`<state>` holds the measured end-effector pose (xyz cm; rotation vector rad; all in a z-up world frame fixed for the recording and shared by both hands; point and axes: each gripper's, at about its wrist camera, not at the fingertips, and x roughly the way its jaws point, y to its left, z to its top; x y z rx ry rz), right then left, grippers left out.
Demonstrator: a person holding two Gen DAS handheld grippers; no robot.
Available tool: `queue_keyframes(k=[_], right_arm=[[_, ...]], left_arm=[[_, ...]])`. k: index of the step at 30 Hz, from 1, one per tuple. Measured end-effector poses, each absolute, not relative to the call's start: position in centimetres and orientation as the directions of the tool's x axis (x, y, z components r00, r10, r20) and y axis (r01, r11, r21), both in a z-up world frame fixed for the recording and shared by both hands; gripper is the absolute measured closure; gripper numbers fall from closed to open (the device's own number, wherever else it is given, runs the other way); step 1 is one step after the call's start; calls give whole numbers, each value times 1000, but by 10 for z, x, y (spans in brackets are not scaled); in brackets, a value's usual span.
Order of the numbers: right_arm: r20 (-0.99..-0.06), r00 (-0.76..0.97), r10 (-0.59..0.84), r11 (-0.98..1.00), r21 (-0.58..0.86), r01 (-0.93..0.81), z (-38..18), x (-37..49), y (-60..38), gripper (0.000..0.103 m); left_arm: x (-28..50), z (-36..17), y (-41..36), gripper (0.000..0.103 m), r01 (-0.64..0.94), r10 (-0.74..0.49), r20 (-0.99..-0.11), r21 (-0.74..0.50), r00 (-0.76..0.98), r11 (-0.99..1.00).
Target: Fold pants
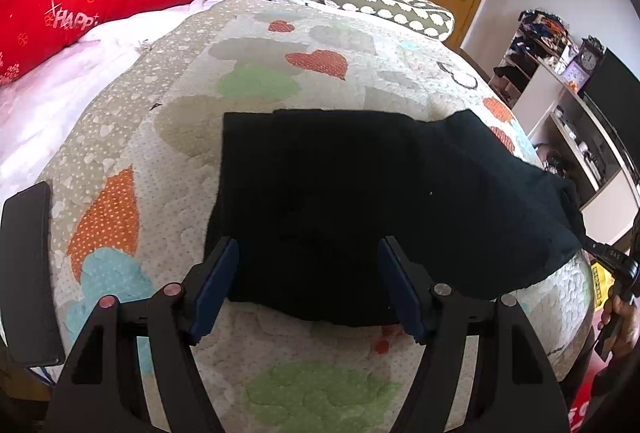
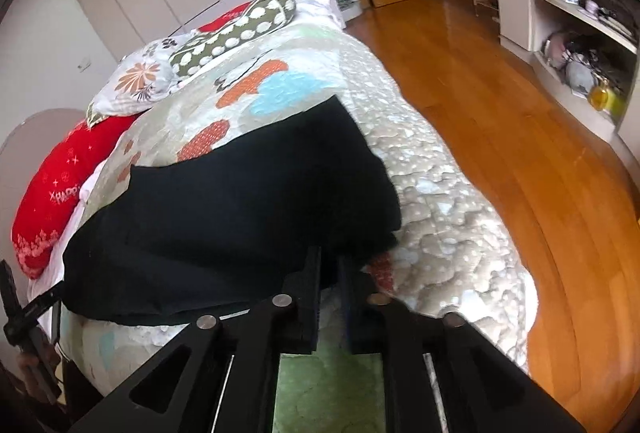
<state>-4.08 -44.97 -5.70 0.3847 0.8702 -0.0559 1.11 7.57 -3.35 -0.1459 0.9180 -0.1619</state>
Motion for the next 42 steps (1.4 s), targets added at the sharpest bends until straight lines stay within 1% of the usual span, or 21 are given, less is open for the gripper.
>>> queue_keyframes(k=[1, 4, 6, 7, 8, 12, 14, 18, 21, 24, 26, 31, 32, 33, 34, 35, 40, 42], right_arm=[[-754, 652, 74, 938, 274, 211, -50, -42, -449, 81], [-724, 686, 77, 941, 281, 191, -32, -44, -445, 80], [-695, 710, 115, 944, 299, 141, -20, -40, -433, 74], [-686, 715, 137, 947, 301, 108, -16, -36, -425, 68], [-680, 715, 161, 953, 296, 68, -14, -29, -413, 63], [-673, 696, 249, 959, 273, -79, -13, 12, -354, 62], [-676, 677, 291, 951, 284, -125, -17, 33, -330, 53], [-707, 622, 338, 941, 241, -238, -23, 76, -270, 53], [-721, 600, 347, 933, 201, -298, -26, 100, -233, 48], [-734, 590, 337, 930, 163, -329, -27, 120, -209, 45], [-738, 587, 332, 928, 143, -345, -30, 132, -199, 39], [-758, 582, 295, 933, 97, -346, -45, 157, -189, 38], [-764, 572, 300, 931, 102, -351, -50, 162, -188, 41], [-771, 560, 304, 929, 109, -355, -53, 165, -188, 47], [-780, 544, 310, 925, 117, -361, -56, 168, -188, 74], [-788, 526, 320, 921, 129, -367, -59, 171, -187, 96], [-754, 566, 333, 930, 166, -327, -50, 181, -198, 100], [-758, 566, 325, 937, 176, -302, -54, 189, -201, 101]], left_arm=[[11, -32, 77, 32, 75, -202, -773, -197, 602, 978], [14, -26, 81, 32, 65, -186, -764, -185, 618, 980], [18, -25, 81, 31, 56, -170, -765, -174, 621, 983], [21, -26, 80, 30, 50, -163, -766, -168, 622, 984], [23, -26, 80, 30, 42, -151, -768, -160, 623, 986], [29, -29, 76, 30, 28, -116, -768, -127, 630, 992], [33, -29, 75, 30, 25, -102, -766, -111, 635, 994], [39, -31, 73, 30, 14, -74, -765, -84, 640, 996], [42, -33, 72, 30, 4, -49, -762, -61, 646, 998], [46, -36, 73, 29, -10, -26, -762, -43, 647, 999], [48, -39, 74, 29, -12, -26, -764, -45, 645, 999], [53, -48, 76, 29, -15, -25, -772, -45, 635, 999], [54, -50, 77, 29, -15, -27, -774, -48, 632, 999], [55, -52, 77, 28, -15, -29, -776, -49, 630, 999], [55, -52, 77, 26, -16, -29, -776, -49, 630, 999], [56, -53, 78, 25, -18, -28, -776, -50, 630, 999], [60, -55, 83, 22, -23, -36, -774, -65, 632, 998], [62, -56, 84, 20, -28, -32, -772, -64, 635, 998]])
